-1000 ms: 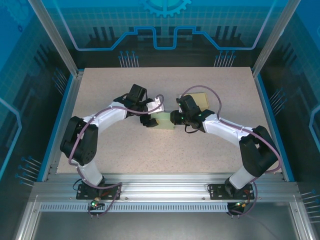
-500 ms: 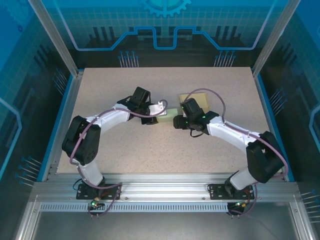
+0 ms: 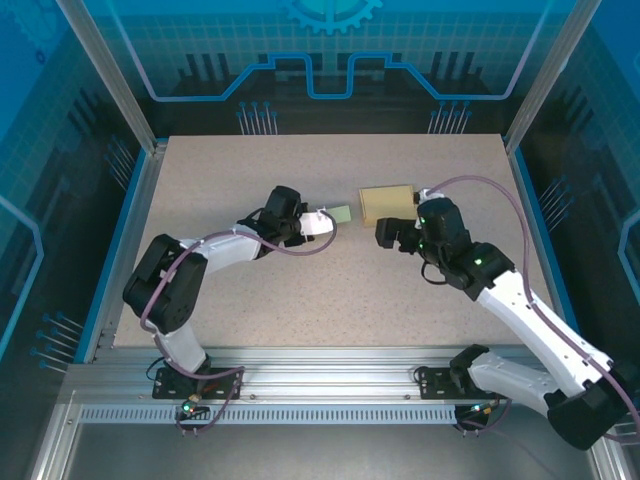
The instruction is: Fold the paper box
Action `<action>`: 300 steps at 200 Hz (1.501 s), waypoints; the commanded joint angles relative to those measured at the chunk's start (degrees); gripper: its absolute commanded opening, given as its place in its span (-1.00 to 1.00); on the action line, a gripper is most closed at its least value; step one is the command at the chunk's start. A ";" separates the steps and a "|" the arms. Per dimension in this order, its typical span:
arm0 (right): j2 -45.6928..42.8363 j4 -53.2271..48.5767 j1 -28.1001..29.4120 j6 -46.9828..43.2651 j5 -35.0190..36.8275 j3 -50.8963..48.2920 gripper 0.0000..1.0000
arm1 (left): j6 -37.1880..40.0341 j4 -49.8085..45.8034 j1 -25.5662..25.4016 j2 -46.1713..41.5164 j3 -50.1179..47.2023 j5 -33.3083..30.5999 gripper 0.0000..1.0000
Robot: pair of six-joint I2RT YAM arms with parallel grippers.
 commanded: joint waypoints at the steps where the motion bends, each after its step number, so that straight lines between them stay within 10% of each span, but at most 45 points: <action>1: -2.19 -4.72 -0.60 -0.02 3.77 -1.62 1.00 | 3.40 4.41 -0.18 4.23 1.71 -2.85 0.11; 72: -4.35 -5.67 -0.77 -0.08 4.56 -2.50 1.00 | 5.30 8.40 -1.25 3.35 -0.72 -2.89 0.97; 161: -7.25 10.09 -1.36 -13.53 15.94 -12.58 1.00 | -21.20 16.33 -4.42 -24.70 -18.74 -16.01 0.98; 217: -5.66 35.80 -3.42 -31.16 17.97 -26.61 1.00 | -46.13 15.10 6.04 -41.25 -31.33 -22.27 0.98; 300: -0.94 57.08 -20.57 -29.19 2.87 -37.24 1.00 | -50.39 37.33 14.15 -30.96 -42.82 -18.65 0.98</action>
